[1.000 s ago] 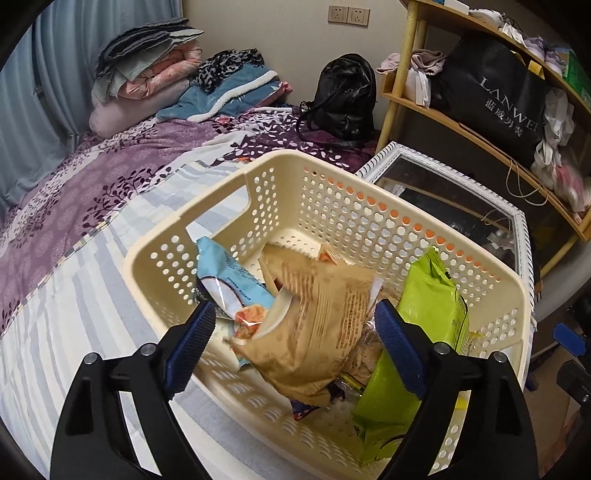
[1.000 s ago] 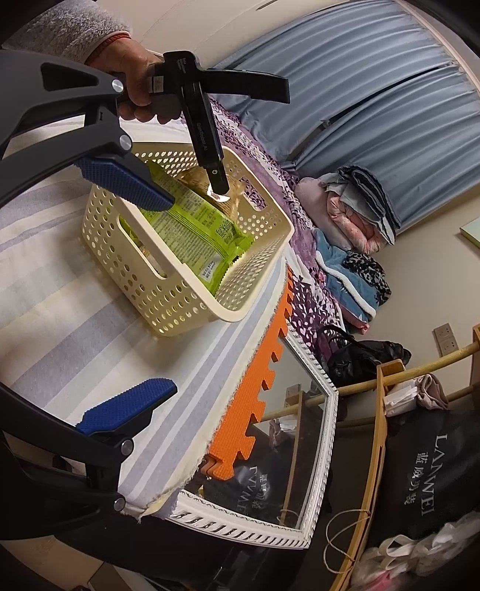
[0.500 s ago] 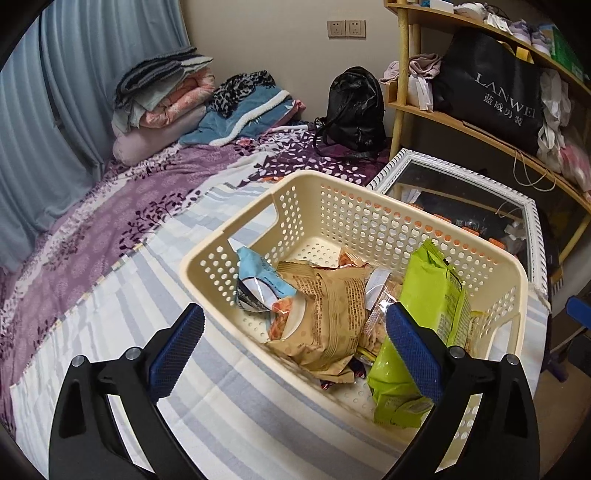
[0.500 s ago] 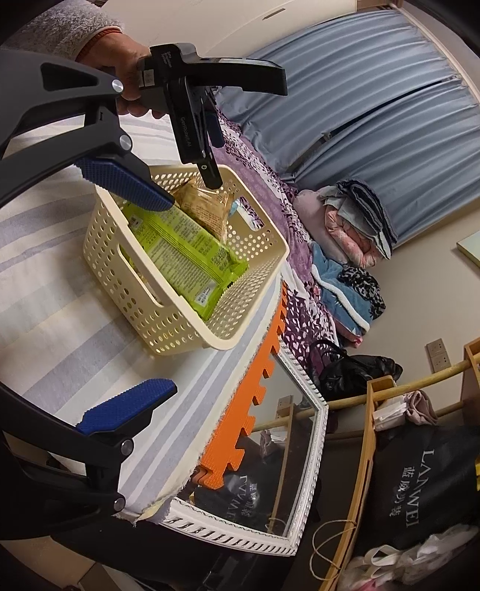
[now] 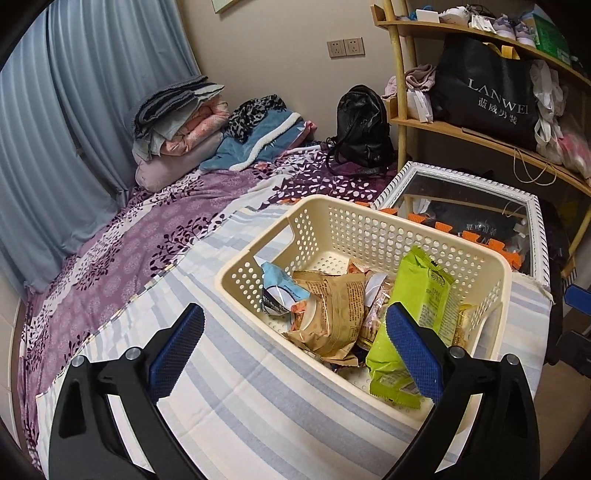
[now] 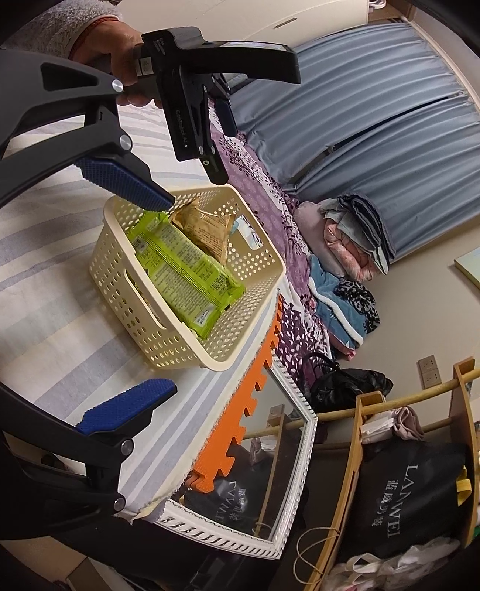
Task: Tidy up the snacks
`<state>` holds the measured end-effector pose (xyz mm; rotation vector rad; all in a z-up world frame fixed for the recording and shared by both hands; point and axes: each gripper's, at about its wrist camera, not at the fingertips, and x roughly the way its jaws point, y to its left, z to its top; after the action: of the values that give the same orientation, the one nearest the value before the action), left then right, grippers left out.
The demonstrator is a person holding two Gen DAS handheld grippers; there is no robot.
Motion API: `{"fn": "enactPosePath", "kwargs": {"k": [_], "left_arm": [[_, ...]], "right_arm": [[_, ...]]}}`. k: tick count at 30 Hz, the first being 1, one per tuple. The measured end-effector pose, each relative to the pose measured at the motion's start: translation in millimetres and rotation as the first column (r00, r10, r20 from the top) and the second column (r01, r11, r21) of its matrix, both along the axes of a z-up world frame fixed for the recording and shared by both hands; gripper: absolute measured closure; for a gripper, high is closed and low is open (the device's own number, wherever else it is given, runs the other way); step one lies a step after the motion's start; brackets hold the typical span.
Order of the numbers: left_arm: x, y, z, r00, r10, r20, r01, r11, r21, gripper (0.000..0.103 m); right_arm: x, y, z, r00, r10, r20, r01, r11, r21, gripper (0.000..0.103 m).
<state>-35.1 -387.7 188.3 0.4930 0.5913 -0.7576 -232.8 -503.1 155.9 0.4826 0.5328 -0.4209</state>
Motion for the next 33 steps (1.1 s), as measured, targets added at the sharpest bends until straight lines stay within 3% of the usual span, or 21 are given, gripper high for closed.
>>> {"fn": "enactPosePath", "kwargs": {"k": [12, 16, 27, 33], "left_arm": [[-15, 24, 19, 0.998, 0.043, 0.045, -0.041, 0.999, -0.035, 0.003], [-23, 32, 23, 0.993, 0.072, 0.094, -0.070, 0.997, -0.032, 0.003], [-25, 57, 30, 0.991, 0.123, 0.054, -0.119, 0.990, -0.078, 0.003], [-22, 70, 28, 0.989, 0.142, 0.038, -0.138, 0.986, -0.096, 0.003]], "right_arm": [[3, 20, 14, 0.999, 0.030, -0.015, -0.031, 0.998, -0.062, 0.005], [5, 24, 16, 0.999, 0.036, -0.031, -0.038, 0.997, -0.068, 0.005], [16, 38, 17, 0.995, 0.041, -0.096, -0.049, 0.995, -0.087, 0.005], [18, 44, 16, 0.990, 0.003, -0.140, -0.024, 0.989, -0.146, 0.005]]}}
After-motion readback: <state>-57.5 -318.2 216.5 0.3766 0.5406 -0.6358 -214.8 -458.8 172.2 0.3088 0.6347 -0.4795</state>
